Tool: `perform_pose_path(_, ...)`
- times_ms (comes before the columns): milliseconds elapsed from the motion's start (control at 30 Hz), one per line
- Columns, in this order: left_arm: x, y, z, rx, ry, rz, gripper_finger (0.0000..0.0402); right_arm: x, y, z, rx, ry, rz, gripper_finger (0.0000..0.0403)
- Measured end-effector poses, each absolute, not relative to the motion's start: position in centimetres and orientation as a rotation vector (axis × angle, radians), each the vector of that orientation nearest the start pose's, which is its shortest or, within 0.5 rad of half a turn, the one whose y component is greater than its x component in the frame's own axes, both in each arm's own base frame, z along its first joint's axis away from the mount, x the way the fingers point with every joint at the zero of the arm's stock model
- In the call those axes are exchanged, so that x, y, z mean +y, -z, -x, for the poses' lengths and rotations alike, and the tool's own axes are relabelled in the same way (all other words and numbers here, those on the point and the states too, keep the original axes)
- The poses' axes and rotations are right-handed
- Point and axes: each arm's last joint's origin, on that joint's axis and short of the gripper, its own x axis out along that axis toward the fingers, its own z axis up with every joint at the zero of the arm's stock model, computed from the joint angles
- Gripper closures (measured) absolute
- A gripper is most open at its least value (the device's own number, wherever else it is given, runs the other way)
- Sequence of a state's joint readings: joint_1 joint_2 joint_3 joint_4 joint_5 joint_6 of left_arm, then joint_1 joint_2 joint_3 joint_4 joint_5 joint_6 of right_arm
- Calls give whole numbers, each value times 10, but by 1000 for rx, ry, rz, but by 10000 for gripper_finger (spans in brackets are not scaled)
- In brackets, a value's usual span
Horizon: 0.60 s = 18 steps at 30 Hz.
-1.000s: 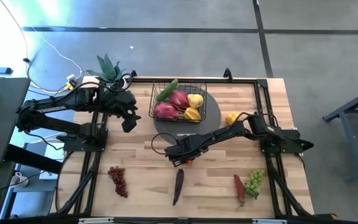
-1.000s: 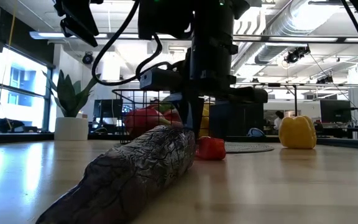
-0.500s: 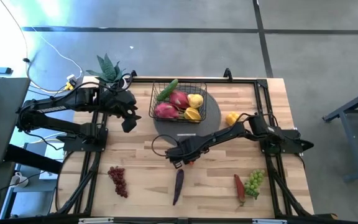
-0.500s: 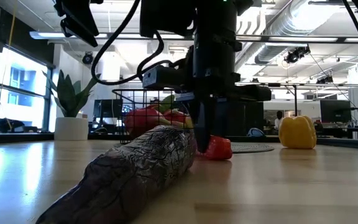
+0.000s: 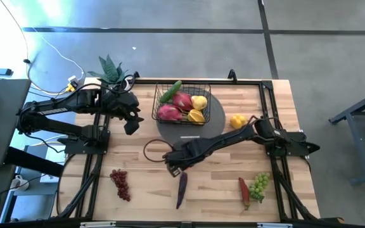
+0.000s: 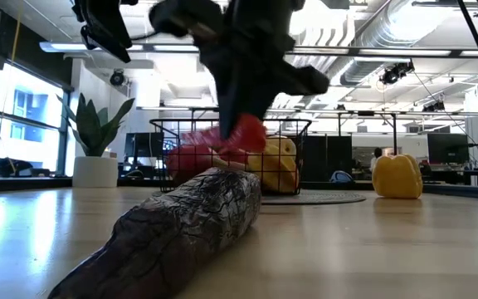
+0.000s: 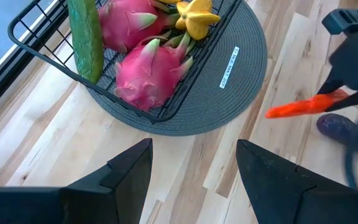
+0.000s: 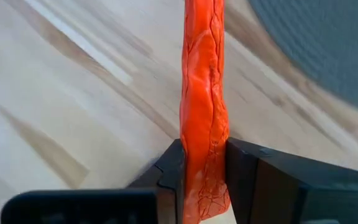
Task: Build produce basket
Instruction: Put the orange carrot into the black wire basket
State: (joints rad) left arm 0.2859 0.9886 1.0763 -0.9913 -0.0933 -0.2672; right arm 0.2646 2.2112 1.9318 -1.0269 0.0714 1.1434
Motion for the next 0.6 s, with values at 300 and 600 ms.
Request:
perform_pose_path(300,52,-329,-166,854,-473,334,179,119,-247,-450,1119,430,-659,347)
perform_pose_path(600,52,-329,-166,853,-478,333,179,108,-260,-452,1100,402,-557,347)
